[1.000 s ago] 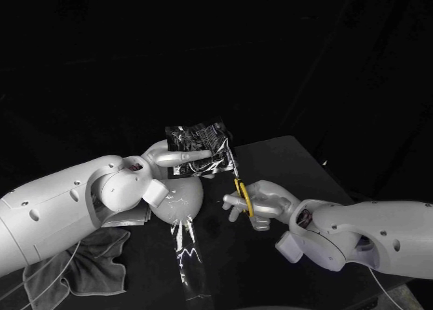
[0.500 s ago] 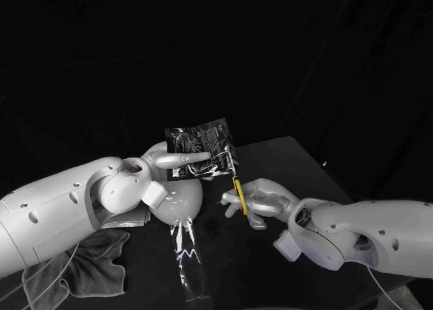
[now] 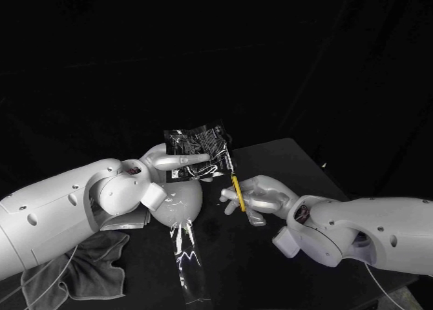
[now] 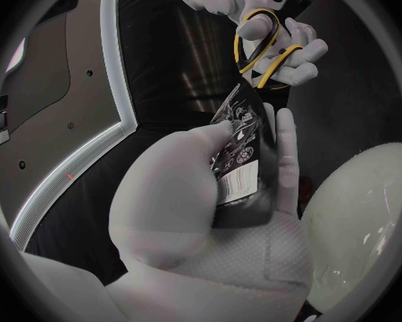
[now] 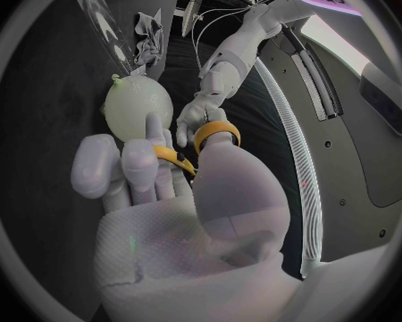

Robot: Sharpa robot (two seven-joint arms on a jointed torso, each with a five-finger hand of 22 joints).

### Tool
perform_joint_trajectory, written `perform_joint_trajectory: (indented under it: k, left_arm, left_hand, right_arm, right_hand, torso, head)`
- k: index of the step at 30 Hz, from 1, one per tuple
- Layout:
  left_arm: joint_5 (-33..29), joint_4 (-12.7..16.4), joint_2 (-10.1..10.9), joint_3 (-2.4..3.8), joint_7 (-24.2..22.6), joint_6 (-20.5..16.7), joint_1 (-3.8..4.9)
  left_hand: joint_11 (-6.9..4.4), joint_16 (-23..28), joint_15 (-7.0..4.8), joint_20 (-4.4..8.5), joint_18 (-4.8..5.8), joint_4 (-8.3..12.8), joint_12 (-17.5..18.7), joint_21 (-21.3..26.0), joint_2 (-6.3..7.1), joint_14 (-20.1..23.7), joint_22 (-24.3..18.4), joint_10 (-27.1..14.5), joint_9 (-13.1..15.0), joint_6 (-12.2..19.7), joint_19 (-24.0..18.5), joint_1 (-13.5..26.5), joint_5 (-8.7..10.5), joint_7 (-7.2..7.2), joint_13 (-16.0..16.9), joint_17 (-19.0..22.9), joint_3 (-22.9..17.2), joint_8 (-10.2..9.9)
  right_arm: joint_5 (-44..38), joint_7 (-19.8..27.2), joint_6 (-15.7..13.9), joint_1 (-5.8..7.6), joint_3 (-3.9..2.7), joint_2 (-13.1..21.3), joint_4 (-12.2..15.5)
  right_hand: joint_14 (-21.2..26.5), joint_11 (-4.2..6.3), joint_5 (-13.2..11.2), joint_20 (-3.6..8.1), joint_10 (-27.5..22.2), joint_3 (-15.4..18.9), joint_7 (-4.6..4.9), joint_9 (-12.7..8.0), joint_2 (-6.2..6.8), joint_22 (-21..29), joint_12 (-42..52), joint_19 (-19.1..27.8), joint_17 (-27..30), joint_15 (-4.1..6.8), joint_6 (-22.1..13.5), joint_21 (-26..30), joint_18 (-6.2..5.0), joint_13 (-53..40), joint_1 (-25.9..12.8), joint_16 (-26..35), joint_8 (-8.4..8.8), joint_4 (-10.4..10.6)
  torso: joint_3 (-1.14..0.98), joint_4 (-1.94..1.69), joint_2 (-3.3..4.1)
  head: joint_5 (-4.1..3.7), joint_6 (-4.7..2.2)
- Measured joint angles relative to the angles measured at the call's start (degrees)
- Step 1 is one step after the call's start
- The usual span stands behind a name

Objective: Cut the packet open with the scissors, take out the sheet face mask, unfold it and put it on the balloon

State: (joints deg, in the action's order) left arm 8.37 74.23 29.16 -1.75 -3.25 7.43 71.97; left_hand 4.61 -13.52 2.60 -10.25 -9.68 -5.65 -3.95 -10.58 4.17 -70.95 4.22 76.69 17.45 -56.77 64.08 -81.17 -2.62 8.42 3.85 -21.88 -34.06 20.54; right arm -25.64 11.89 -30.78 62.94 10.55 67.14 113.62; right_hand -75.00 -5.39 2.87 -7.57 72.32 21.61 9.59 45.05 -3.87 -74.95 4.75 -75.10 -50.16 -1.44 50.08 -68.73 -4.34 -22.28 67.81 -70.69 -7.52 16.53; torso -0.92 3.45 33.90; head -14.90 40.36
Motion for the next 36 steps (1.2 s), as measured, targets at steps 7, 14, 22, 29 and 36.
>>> perform_joint_trajectory:
  k: [7, 14, 22, 29, 36]
  left_arm:
    - [0.05, -0.15, 0.06, -0.02, 0.04, -0.02, -0.03]
    - [0.05, -0.46, 0.14, -0.05, 0.05, -0.05, -0.05]
    - [0.06, -0.64, 0.20, -0.05, 0.10, -0.05, -0.05]
    - [0.06, -0.63, 0.26, -0.05, 0.14, -0.05, -0.05]
    - [0.03, -0.51, 0.26, 0.01, 0.14, -0.04, -0.01]
  left_hand:
    - [0.00, 0.00, 0.00, 0.00, 0.01, 0.00, 0.00, 0.00, 0.00, 0.00, 0.00, 0.00, 0.01, 0.01, 0.00, 0.00, 0.00, -0.01, 0.00, -0.06, 0.00, -0.11]
    - [0.01, 0.00, 0.00, 0.00, 0.02, 0.00, 0.00, 0.00, 0.07, 0.00, -0.01, -0.01, 0.04, 0.02, 0.00, 0.07, 0.00, -0.02, 0.00, -0.05, 0.00, 0.08]
    - [0.01, 0.00, 0.00, 0.00, 0.03, -0.01, 0.00, 0.00, 0.03, 0.00, -0.01, -0.01, 0.05, 0.07, 0.00, 0.02, 0.00, 0.11, -0.01, -0.05, 0.00, 0.12]
    - [0.01, 0.00, 0.00, 0.00, 0.03, -0.01, 0.00, 0.00, -0.10, 0.00, -0.01, -0.01, 0.05, 0.04, 0.00, -0.11, 0.01, 0.15, -0.01, -0.04, 0.01, 0.11]
    - [0.02, 0.00, 0.00, 0.00, 0.06, -0.01, 0.00, 0.00, -0.12, 0.00, -0.01, -0.02, 0.05, 0.04, 0.00, -0.13, 0.20, 0.15, -0.01, -0.04, 0.01, 0.11]
  right_arm:
    - [0.07, 0.10, -0.06, 0.18, -0.02, 0.33, -0.09]
    - [0.05, 0.11, -0.06, 0.25, -0.03, 0.63, 0.03]
    - [-0.01, 0.18, -0.18, 0.27, -0.04, 0.89, 0.16]
    - [-0.03, 0.38, -0.43, 0.27, -0.02, 0.79, 0.22]
    - [0.03, 0.56, -0.59, 0.22, 0.03, 0.29, 0.20]
  right_hand:
    - [-1.62, 1.40, 0.00, 1.13, 4.49, 1.24, -1.82, 0.42, -1.34, 0.01, 1.40, -2.11, -1.93, 1.57, 3.19, -2.66, 0.00, -0.31, 1.82, -1.11, -0.91, -0.19]
    - [-2.86, 2.26, 0.00, 2.23, 7.53, 3.02, -2.89, 0.74, -2.86, 0.04, 2.55, -3.46, -3.25, 2.63, 5.90, -4.63, 0.01, -1.21, 3.33, -2.06, -1.80, -0.24]
    - [-3.97, 2.73, 0.00, 3.12, 9.27, 3.21, -3.93, 1.16, -3.91, 0.04, 3.31, -4.74, -4.72, 3.52, 7.93, -6.50, 0.03, -2.47, 4.38, -2.77, -2.21, -0.17]
    - [-4.09, 2.96, 0.00, 2.95, 8.98, 3.21, -3.27, 0.97, -4.12, 0.02, 2.41, -4.71, -3.75, 3.47, 6.74, -5.94, 0.04, -2.35, 4.60, -2.41, -1.72, -0.17]
    - [-2.07, 0.04, 0.00, 1.08, -0.81, 3.20, 0.14, -0.55, -3.25, 0.00, -1.12, -2.40, -1.22, 0.60, -0.06, -2.99, 0.05, 0.72, 4.05, -1.11, 2.58, -0.17]
  torso:
    - [0.00, 0.06, 0.00]
    - [0.00, 0.07, -0.01]
    - [0.00, 0.01, -0.01]
    - [-0.01, -0.02, -0.01]
    - [-0.03, -0.01, 0.00]
  head:
    - [0.04, -0.05]
    - [0.04, 0.03]
    - [-0.12, -0.04]
    - [-0.20, -0.26]
    - [-0.25, -0.75]
